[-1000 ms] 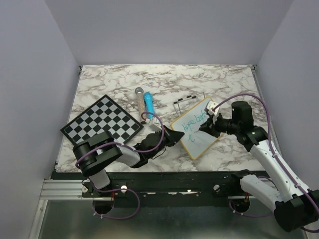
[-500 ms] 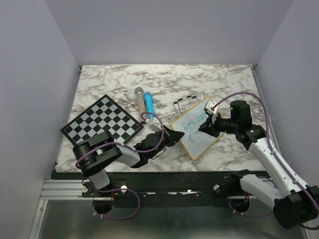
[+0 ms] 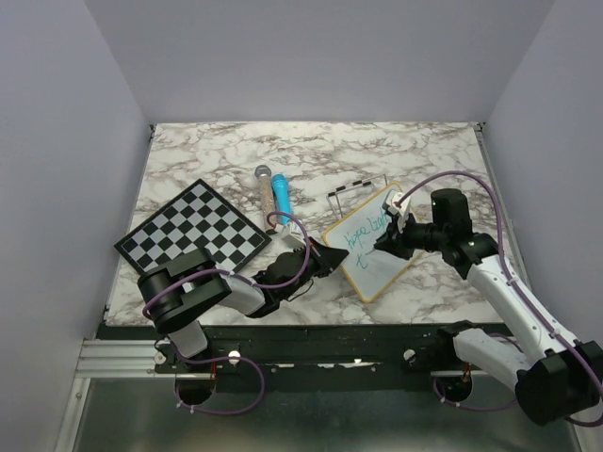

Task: Write a sentence on the whiteboard

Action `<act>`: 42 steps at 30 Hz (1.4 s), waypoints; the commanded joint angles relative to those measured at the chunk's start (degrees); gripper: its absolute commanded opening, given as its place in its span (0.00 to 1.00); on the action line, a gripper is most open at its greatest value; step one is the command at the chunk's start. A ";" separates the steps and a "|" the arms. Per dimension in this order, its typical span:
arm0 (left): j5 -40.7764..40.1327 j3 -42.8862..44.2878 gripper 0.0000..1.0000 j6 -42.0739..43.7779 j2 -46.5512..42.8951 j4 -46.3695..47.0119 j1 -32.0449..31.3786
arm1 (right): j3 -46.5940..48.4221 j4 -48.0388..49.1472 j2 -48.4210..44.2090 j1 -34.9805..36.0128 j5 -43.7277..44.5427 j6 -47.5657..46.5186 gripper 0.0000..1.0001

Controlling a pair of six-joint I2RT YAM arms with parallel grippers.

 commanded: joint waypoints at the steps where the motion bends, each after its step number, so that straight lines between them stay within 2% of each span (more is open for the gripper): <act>1: -0.18 0.23 0.00 0.40 0.14 4.63 -0.28 | 1.30 1.40 1.45 -0.23 -0.68 -0.01 0.00; 8: 0.00 0.41 0.00 0.40 0.40 4.63 -0.28 | 0.77 5.97 1.28 -0.23 1.16 2.27 0.00; 16: 0.08 0.41 0.00 0.49 0.49 4.80 -0.28 | 0.60 5.98 2.77 -0.23 1.17 2.19 0.01; 42: -0.18 0.23 0.00 0.40 0.58 5.24 -0.28 | 0.25 -8.17 1.37 -0.23 -1.30 -5.28 0.00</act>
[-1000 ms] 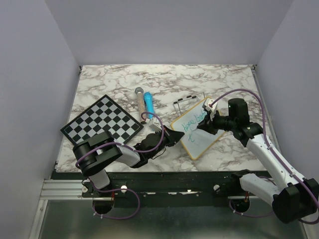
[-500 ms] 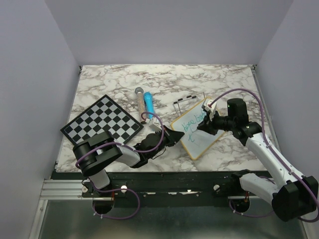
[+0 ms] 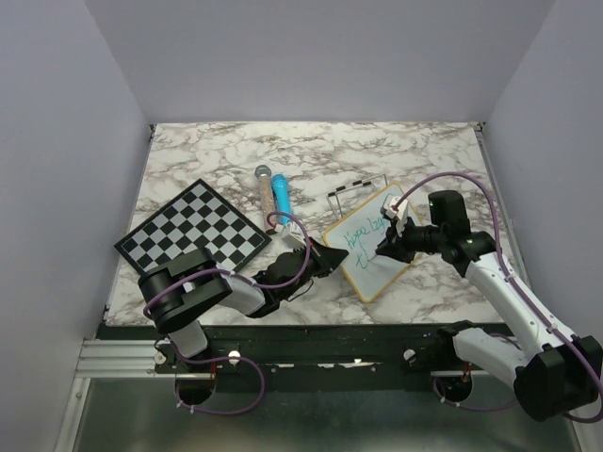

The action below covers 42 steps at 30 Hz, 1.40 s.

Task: Write a sentence on the whiteboard

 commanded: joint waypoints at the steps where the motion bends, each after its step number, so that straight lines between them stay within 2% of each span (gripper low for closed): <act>1: -0.18 0.23 0.00 0.25 0.38 5.20 -0.28 | 0.16 -5.51 -0.67 -0.21 -1.14 -2.59 0.01; 4: 0.08 0.32 0.00 0.16 0.56 5.38 -0.28 | 0.15 -5.69 -1.37 -0.21 -0.62 -2.77 0.00; 13: -0.09 -0.03 0.00 0.16 0.21 5.38 -0.28 | 2.26 3.27 -1.73 -0.21 0.88 4.17 0.01; 19: 0.08 -0.03 0.00 0.25 0.38 5.47 -0.28 | 2.53 3.90 0.91 -0.30 1.49 4.09 0.01; 42: 0.26 0.15 0.00 0.25 0.21 5.38 -0.28 | 1.39 5.48 1.09 -0.21 6.68 5.32 0.01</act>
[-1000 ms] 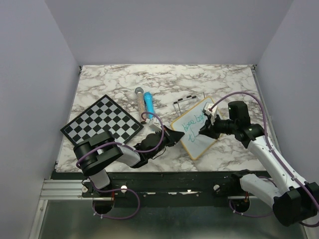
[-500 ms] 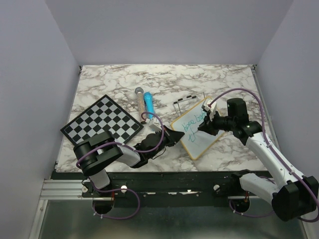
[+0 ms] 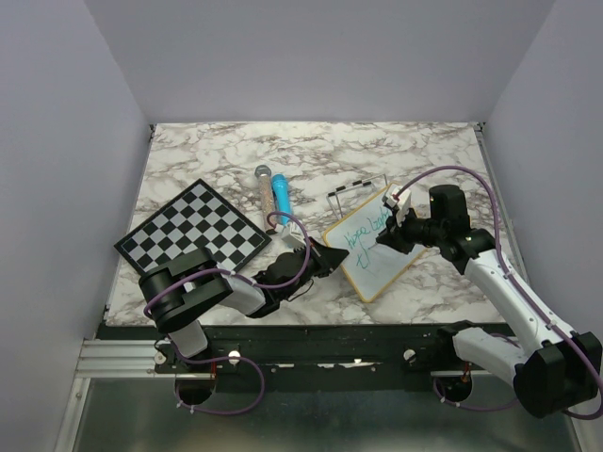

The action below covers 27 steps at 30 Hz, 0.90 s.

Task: Write a sentence on the whiteboard

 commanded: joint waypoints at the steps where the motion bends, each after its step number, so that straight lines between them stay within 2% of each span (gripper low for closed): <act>1: 0.30 0.15 0.00 0.27 0.05 4.81 -0.28 | 0.23 0.65 -0.22 -0.21 0.50 0.25 0.00; 7: 0.39 -0.03 0.00 0.27 0.14 4.99 -0.28 | -0.13 -1.46 -0.93 -0.21 -5.65 -2.65 0.01; 12: 0.30 0.06 0.00 0.18 0.14 5.16 -0.19 | 0.05 -2.78 -0.31 -0.21 -6.80 -3.71 0.01; 27: 0.30 -0.03 0.00 0.27 0.23 5.25 -0.19 | 0.32 0.56 0.13 -0.21 0.93 -0.20 0.01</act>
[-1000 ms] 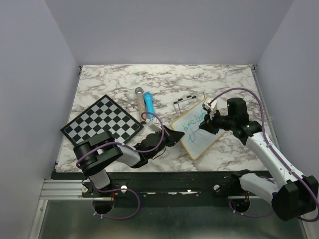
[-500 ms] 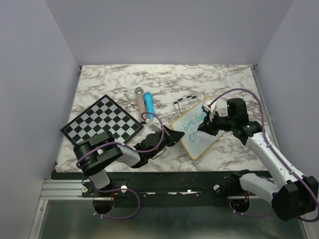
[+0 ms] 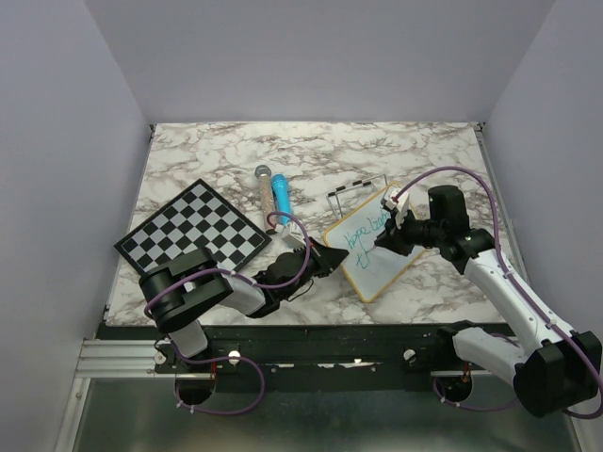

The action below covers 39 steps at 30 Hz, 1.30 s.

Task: Write a sentence on the whiteboard

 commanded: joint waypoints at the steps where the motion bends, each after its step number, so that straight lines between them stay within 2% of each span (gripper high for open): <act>1: 0.30 -0.03 0.00 0.25 0.25 5.14 -0.28 | 0.31 1.91 -0.18 -0.30 4.34 1.57 0.00; 12: 0.22 -0.29 0.00 0.25 0.08 5.32 -0.19 | -0.39 1.57 -0.09 -0.21 4.08 1.40 0.01; 21: 0.30 0.06 0.00 0.16 0.25 5.32 -0.19 | 0.49 -5.46 0.00 -0.21 0.21 -3.17 0.00; 30: 0.39 0.32 0.00 0.25 0.43 5.05 -0.19 | -0.56 -8.72 -1.58 -0.21 1.70 -5.10 0.01; 35: 0.39 0.23 0.00 0.25 0.34 5.05 -0.19 | -0.30 -7.15 -2.37 -0.21 6.10 -3.79 0.01; 39: 0.39 0.15 0.00 0.25 0.25 4.96 -0.19 | 0.84 -4.95 -4.22 -0.21 4.70 -0.81 0.01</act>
